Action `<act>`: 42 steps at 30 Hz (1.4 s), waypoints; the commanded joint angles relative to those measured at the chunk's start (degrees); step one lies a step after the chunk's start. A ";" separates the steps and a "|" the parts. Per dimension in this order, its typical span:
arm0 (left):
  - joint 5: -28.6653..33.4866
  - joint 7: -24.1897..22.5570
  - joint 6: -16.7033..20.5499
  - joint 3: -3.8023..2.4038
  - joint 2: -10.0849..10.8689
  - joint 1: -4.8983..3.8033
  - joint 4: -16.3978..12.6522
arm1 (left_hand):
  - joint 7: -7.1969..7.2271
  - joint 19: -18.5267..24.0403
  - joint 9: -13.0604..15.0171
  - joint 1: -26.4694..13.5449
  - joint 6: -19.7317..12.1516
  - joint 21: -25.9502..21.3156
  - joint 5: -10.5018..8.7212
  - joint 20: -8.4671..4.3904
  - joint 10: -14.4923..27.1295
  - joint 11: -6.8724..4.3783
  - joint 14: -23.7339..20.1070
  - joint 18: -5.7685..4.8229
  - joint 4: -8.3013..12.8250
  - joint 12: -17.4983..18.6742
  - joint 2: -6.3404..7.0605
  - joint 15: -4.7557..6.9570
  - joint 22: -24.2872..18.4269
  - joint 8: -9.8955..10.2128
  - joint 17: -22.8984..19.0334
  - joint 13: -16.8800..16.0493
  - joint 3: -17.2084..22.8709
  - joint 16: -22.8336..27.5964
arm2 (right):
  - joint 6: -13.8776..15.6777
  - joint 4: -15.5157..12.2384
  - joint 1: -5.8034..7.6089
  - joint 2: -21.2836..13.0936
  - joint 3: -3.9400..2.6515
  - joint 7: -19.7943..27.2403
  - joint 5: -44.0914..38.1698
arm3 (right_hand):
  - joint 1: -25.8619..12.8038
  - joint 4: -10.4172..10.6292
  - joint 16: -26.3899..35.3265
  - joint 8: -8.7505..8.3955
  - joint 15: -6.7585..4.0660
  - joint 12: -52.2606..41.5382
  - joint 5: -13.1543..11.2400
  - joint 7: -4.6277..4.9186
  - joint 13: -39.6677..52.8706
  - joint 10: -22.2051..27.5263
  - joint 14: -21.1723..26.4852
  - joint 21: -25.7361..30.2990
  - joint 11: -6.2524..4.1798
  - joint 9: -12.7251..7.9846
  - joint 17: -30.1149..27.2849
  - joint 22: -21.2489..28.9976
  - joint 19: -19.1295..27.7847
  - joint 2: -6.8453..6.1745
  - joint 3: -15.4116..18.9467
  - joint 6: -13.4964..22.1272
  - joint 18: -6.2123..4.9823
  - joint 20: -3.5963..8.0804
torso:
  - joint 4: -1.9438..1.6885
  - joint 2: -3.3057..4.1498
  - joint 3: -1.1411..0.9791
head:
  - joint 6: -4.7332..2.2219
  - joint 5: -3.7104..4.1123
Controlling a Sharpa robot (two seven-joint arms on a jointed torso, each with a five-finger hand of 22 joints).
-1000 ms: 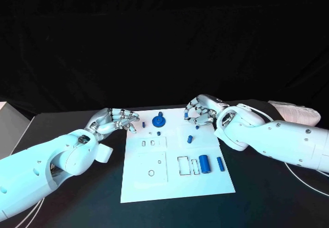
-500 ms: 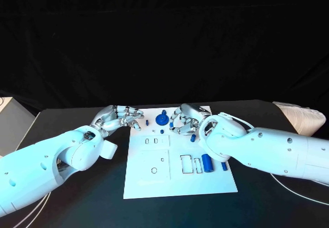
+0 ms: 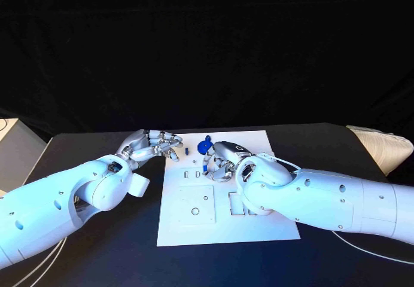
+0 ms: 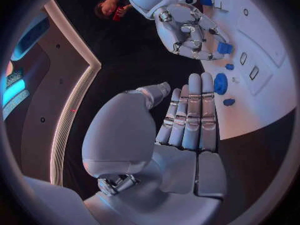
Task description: Assemble the parts on the task board
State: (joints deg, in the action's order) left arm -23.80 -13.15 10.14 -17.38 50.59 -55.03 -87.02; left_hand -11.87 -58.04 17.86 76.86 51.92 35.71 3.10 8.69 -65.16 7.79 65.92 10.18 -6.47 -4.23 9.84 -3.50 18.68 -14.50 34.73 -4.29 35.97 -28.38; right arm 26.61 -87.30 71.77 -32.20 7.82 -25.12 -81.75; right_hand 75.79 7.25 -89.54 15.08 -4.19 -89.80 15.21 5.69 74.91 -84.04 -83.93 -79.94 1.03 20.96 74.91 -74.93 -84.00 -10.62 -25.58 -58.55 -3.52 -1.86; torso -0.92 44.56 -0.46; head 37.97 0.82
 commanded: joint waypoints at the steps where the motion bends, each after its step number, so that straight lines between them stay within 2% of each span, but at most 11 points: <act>1: -0.31 -0.08 -0.52 -0.04 -0.19 0.00 -0.01 | 0.14 0.44 0.09 -0.31 -0.01 0.28 -0.03 -0.02 -0.65 -0.08 -0.25 0.23 0.35 -0.33 -0.40 0.02 0.11 0.27 0.08 -0.15 0.13 0.13 | 0.01 0.23 -0.37 0.59 0.02 -1.57 -3.16 | -0.54 0.12 -0.11 0.18 0.30 -0.20 0.31 0.04 15.09 -5.96 -5.87 0.31 0.24 1.74 14.21 -5.26 -3.20 0.18 -0.15 0.25 0.90 0.16 | -0.10 0.03 0.01 | 0.27 0.02; 10: -0.61 -0.03 -0.62 -0.04 -0.32 0.00 0.17 | 0.21 0.55 0.18 -0.37 0.02 0.45 -0.03 -0.06 -1.28 -0.21 -0.25 0.24 0.40 -0.58 -0.41 0.10 0.20 0.28 0.16 -0.31 0.15 0.12 | -0.07 0.96 -1.22 1.76 0.08 -1.75 -4.03 | -0.64 0.13 -0.11 0.23 0.38 -0.20 0.30 0.06 15.09 -5.96 -5.87 0.35 0.25 1.76 14.21 -5.22 -3.19 0.10 -0.13 0.31 0.89 0.11 | 0.05 0.06 0.01 | 0.63 -0.23; 20: -0.79 -0.02 -0.70 -0.04 -0.36 0.00 0.25 | 0.22 0.57 0.20 -0.40 0.01 0.49 -0.03 -0.07 -1.38 -0.23 -0.25 0.25 0.42 -0.62 -0.39 0.11 0.22 0.30 0.17 -0.34 0.15 0.11 | -0.02 1.52 -1.63 2.26 0.11 -2.27 -4.80 | -0.74 0.10 -0.11 0.30 0.46 -0.20 0.27 0.08 15.09 -5.96 -5.87 0.34 0.27 1.78 14.21 -5.24 -3.21 -0.09 -0.09 0.40 0.90 0.05 | -0.03 -0.06 0.03 | 0.92 -0.26; 30: -0.81 0.01 -0.77 -0.04 -0.28 0.00 0.24 | 0.22 0.59 0.20 -0.42 -0.02 0.51 -0.03 -0.08 -1.39 -0.23 -0.26 0.25 0.43 -0.61 -0.36 0.12 0.23 0.32 0.19 -0.35 0.14 0.11 | -0.08 1.62 -1.72 2.32 0.12 -2.44 -5.73 | -0.87 0.09 -0.11 0.36 0.54 -0.20 0.22 0.12 15.09 -5.96 -5.88 0.34 0.30 1.79 14.22 -5.25 -3.22 -0.29 -0.03 0.51 0.91 -0.02 | 0.11 -0.03 -0.05 | 0.86 -0.35; 42: -0.82 0.10 -0.92 -0.04 -0.28 0.01 0.29 | 0.20 0.62 0.20 -0.49 -0.12 0.56 -0.02 -0.08 -1.29 -0.20 -0.27 0.24 0.41 -0.53 -0.31 0.11 0.25 0.38 0.20 -0.33 0.13 0.12 | -0.69 2.10 -1.80 2.53 0.13 -2.17 -5.93 | -1.95 0.42 -0.12 0.52 0.92 -0.20 -0.11 0.44 15.09 -5.96 -5.88 0.42 0.58 1.75 14.23 -5.23 -3.24 -1.28 0.44 1.31 0.90 -0.36 | 0.02 0.00 -0.01 | 0.91 -0.22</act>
State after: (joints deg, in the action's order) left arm -24.45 -12.88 10.09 -17.38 50.40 -55.03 -86.68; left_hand -11.87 -57.84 17.97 76.63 51.92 35.90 3.10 8.49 -66.05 7.47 65.92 10.17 -6.31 -4.61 9.61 -3.50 18.86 -14.50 34.85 -4.57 36.13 -28.38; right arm 26.61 -85.26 70.02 -29.77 7.95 -27.35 -86.74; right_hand 74.40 7.59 -89.54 15.57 -3.72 -89.81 15.16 6.11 74.91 -83.82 -84.00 -79.74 1.25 22.88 74.91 -74.90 -84.00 -12.01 -25.23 -57.53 -3.52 -1.86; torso -0.86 44.52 -0.49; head 38.81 0.57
